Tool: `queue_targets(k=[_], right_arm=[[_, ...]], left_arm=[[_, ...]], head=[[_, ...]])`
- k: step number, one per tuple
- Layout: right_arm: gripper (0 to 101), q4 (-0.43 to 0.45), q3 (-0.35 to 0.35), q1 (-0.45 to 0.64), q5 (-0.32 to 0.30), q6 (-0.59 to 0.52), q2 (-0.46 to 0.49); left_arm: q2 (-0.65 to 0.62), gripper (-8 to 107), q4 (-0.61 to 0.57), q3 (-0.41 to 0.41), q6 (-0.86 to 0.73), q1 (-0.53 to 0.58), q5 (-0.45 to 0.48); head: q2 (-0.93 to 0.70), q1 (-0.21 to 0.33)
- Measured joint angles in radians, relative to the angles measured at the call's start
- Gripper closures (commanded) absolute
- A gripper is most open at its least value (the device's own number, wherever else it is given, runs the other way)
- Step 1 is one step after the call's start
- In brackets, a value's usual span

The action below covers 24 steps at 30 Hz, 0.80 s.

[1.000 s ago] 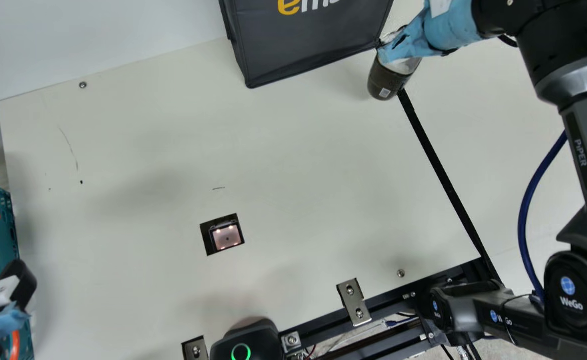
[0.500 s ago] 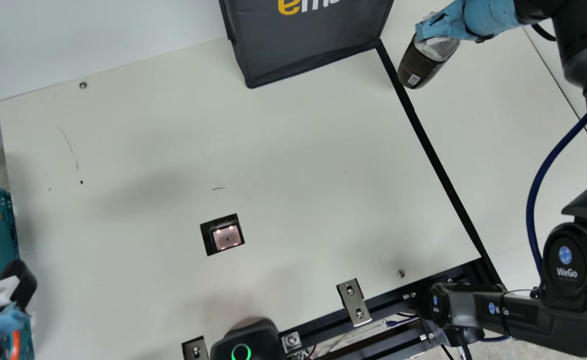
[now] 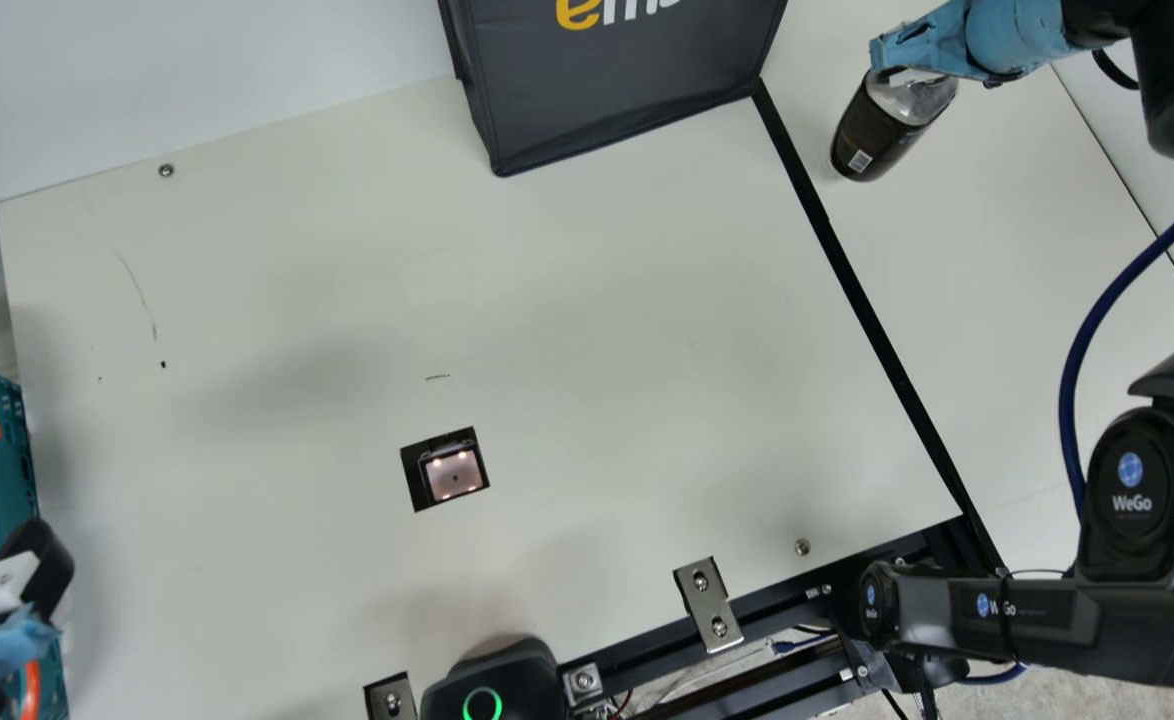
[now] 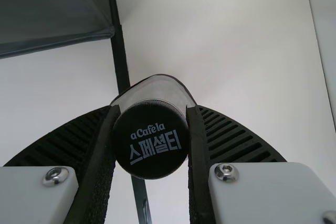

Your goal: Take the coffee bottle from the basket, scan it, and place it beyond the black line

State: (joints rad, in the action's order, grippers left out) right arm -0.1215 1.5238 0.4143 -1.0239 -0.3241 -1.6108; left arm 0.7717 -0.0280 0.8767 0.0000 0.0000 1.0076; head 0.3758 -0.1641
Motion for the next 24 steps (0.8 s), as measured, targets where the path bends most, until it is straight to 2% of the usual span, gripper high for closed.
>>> queue_targets(k=[24], right_arm=[[101,0.002,0.03,0.027,0.052,0.026,-0.108]], left_arm=[[0.0,9,0.0,0.0,0.0,0.0,0.0]], head=[[-0.002,-0.002]])
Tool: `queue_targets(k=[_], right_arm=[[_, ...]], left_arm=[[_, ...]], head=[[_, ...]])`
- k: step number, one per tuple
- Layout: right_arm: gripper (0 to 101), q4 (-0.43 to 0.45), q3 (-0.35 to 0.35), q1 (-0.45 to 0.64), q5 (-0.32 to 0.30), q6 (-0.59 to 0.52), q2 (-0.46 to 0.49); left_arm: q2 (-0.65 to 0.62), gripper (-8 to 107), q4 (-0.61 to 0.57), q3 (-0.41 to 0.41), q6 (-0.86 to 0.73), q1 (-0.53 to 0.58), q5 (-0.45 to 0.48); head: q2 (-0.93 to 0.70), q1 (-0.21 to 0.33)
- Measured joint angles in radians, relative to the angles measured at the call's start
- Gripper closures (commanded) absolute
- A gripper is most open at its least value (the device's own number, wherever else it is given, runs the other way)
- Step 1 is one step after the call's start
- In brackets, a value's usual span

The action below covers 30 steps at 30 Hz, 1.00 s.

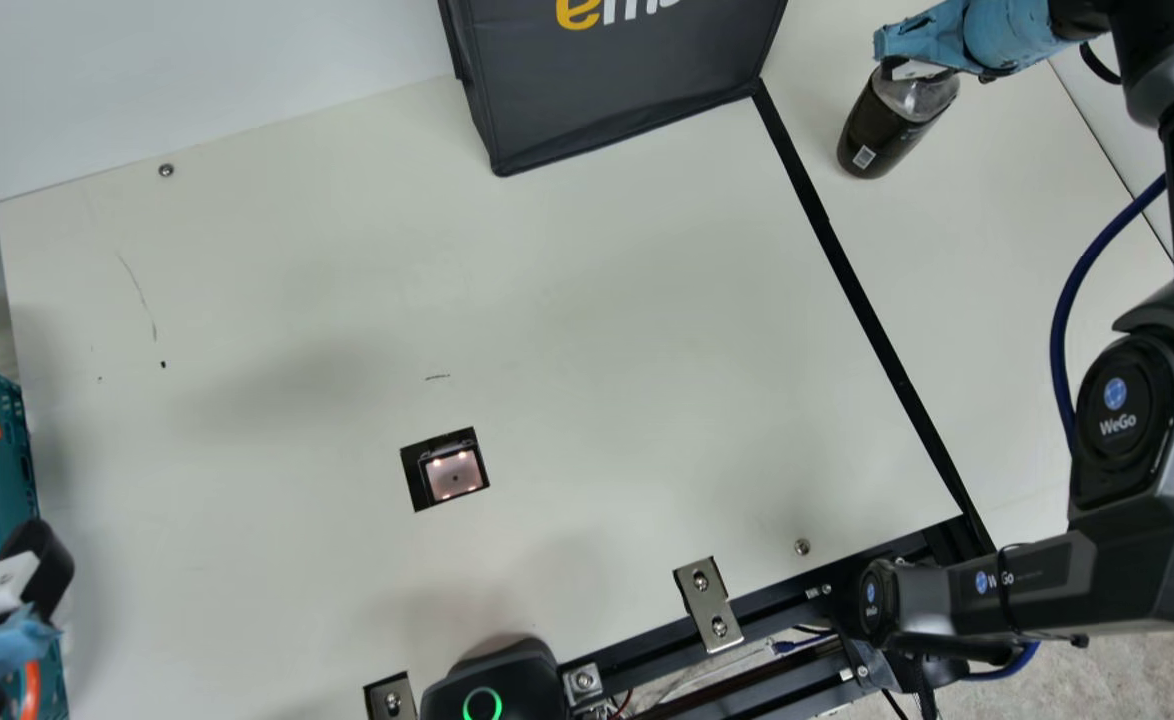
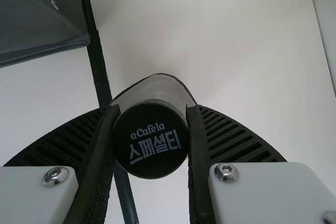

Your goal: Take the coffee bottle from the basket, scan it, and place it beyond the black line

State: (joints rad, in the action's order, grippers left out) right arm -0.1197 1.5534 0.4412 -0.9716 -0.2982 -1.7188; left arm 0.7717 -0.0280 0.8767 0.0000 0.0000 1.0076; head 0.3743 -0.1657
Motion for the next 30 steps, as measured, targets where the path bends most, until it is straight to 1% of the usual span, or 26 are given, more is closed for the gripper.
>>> queue_targets(k=[2,5,6,7,8,12,30], right_arm=[[101,-0.001,0.002,0.001,-0.001,0.0,-0.006],[91,-0.001,0.005,0.001,0.0,0.002,-0.016],[93,-0.002,0.007,0.0,-0.001,0.002,-0.018],[100,-0.001,0.011,-0.001,-0.001,0.004,-0.021],[101,-0.001,0.012,-0.002,-0.001,0.004,-0.022],[101,-0.002,0.021,-0.004,-0.001,0.004,-0.033],[41,0.003,0.031,-0.014,-0.006,0.012,-0.042]], left_arm=[[0.0,9,0.0,0.0,0.0,0.0,0.0],[0.0,9,0.0,0.0,0.0,0.0,0.0],[0.0,9,0.0,0.0,0.0,0.0,0.0],[0.0,9,0.0,0.0,0.0,0.0,0.0],[0.0,9,0.0,0.0,0.0,0.0,0.0],[0.0,9,0.0,0.0,0.0,0.0,0.0],[0.0,9,0.0,0.0,0.0,0.0,0.0]], head=[[0.0,0.002],[0.002,0.002],[0.0,0.002],[0.002,0.0],[0.002,0.002],[0.0,0.002],[0.0,0.002]])
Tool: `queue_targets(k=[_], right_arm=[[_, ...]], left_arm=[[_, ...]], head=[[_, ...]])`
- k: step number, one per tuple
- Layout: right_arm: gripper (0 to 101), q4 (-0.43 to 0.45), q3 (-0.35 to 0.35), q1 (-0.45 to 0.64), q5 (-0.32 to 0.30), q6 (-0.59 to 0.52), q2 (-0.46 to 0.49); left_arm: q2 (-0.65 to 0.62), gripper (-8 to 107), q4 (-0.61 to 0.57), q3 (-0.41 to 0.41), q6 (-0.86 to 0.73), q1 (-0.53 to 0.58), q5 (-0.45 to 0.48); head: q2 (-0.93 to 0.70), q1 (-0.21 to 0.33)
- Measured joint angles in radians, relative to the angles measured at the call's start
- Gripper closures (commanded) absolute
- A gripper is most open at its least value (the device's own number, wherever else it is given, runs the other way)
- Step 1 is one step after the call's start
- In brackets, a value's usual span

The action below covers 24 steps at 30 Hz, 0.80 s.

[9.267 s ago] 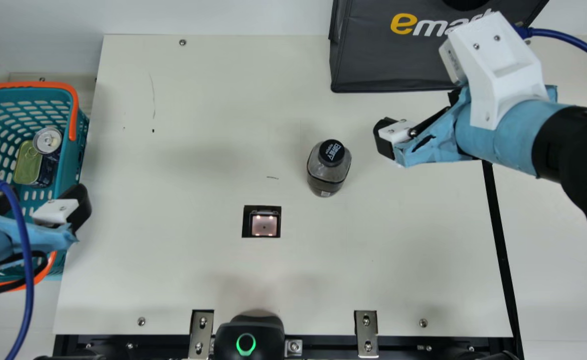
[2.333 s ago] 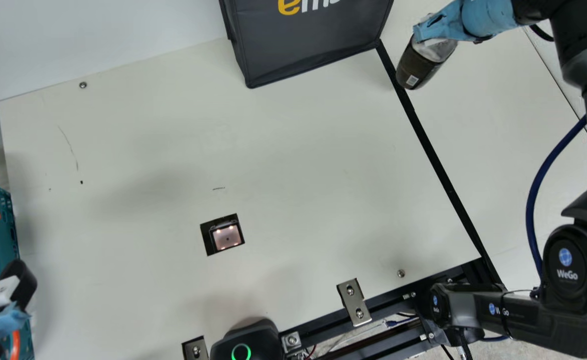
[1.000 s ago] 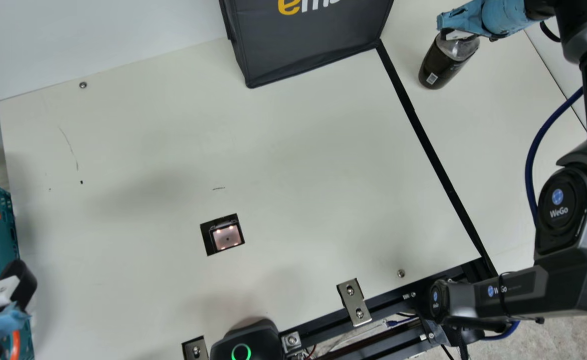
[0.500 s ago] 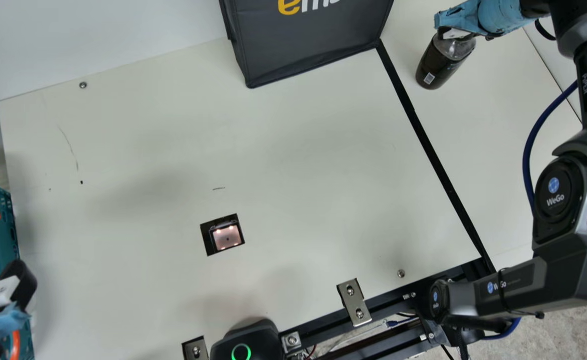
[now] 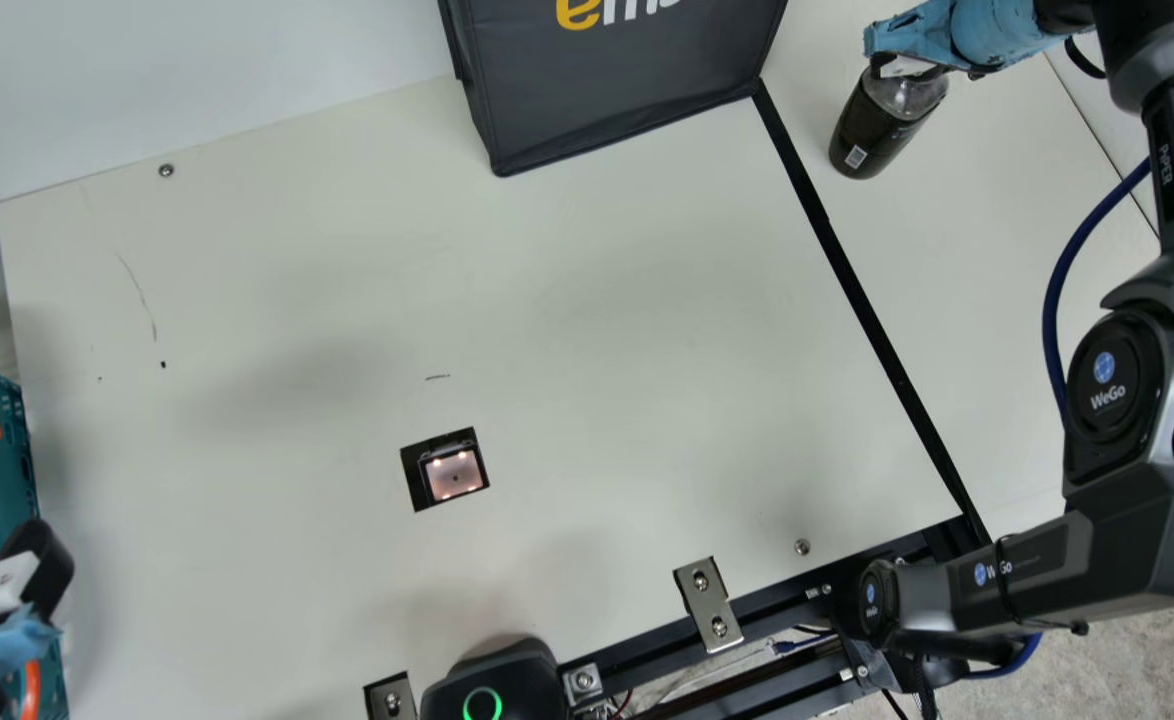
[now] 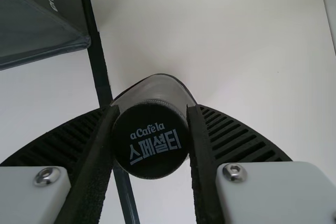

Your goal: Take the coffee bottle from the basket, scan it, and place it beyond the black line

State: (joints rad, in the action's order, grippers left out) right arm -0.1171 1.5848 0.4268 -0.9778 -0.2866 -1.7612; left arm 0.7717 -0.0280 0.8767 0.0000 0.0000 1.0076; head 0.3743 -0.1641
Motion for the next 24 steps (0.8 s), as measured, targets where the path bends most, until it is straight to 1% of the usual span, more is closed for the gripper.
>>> queue_targets(k=[9,18,24], right_arm=[[11,0.0,0.017,-0.002,-0.012,0.0,-0.001],[10,-0.004,0.052,-0.009,-0.023,-0.008,0.008],[10,-0.018,0.074,-0.02,-0.043,-0.013,0.024]], left_arm=[[0.0,9,0.0,0.0,0.0,0.0,0.0],[0.0,9,0.0,0.0,0.0,0.0,0.0],[0.0,9,0.0,0.0,0.0,0.0,0.0]], head=[[0.0,-0.002],[0.0,0.0],[0.0,0.0]])
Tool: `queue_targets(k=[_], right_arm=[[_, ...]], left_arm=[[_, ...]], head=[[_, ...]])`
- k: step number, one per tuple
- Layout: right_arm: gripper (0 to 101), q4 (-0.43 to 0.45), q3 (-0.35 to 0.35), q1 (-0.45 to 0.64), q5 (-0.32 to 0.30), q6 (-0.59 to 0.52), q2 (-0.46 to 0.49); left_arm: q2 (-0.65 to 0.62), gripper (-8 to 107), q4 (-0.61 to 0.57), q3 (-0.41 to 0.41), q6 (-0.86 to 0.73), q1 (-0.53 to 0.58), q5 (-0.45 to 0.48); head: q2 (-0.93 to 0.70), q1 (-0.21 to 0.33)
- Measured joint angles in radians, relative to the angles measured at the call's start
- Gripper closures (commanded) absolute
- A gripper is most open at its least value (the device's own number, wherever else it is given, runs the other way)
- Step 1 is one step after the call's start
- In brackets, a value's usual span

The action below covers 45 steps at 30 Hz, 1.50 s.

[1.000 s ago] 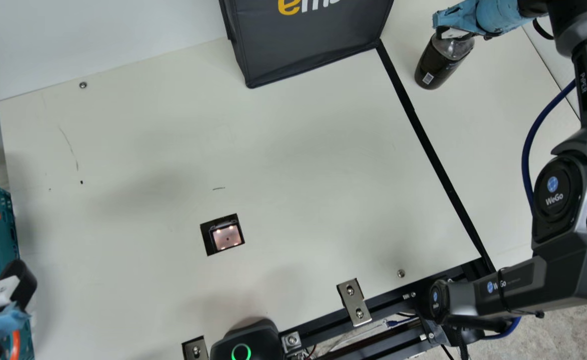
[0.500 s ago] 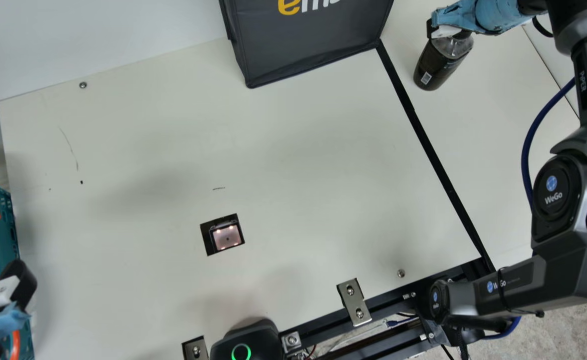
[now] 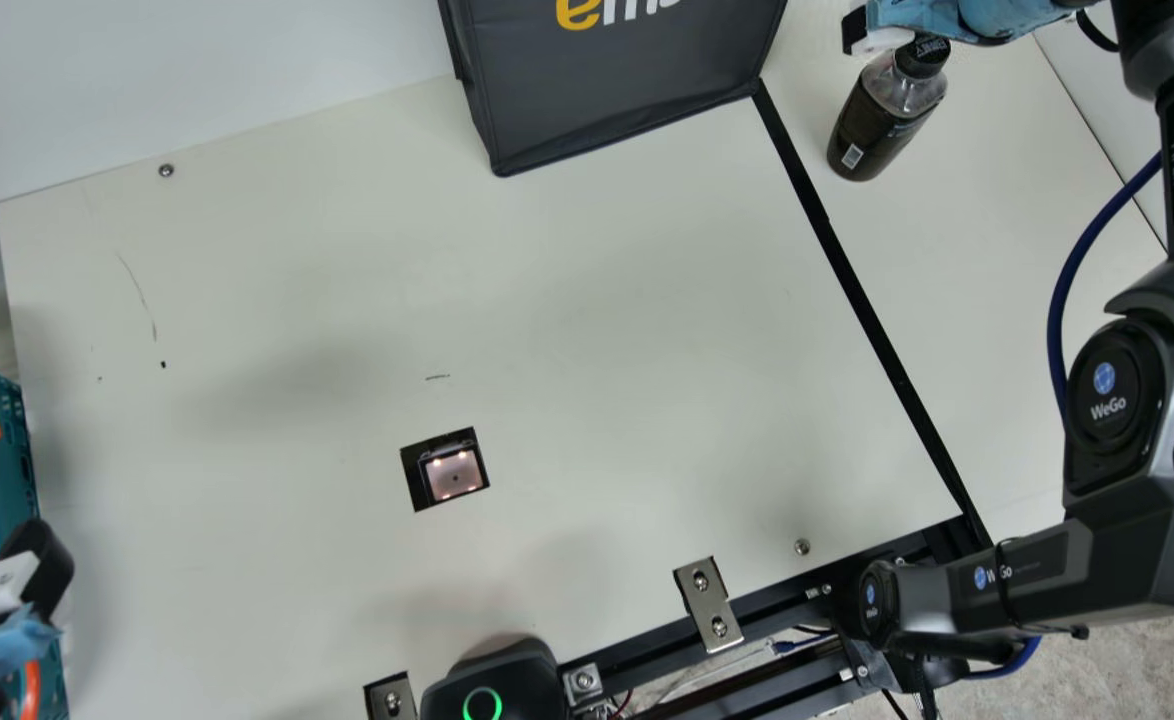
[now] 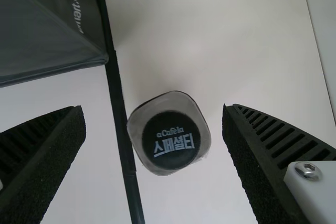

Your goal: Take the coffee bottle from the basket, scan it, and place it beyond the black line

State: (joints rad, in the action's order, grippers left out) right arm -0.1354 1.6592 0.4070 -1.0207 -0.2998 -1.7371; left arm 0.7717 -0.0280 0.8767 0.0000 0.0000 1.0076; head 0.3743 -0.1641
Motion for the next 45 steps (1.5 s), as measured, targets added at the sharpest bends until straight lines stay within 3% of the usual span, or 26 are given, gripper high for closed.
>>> queue_targets(k=[20,45], right_arm=[[10,-0.001,-0.026,-0.13,-0.015,0.068,0.095],[10,0.063,-0.21,-0.32,0.009,0.213,0.276]], left_arm=[[0.0,9,0.0,0.0,0.0,0.0,0.0],[0.0,9,0.0,0.0,0.0,0.0,0.0]], head=[[0.0,0.0],[0.0,0.0]])
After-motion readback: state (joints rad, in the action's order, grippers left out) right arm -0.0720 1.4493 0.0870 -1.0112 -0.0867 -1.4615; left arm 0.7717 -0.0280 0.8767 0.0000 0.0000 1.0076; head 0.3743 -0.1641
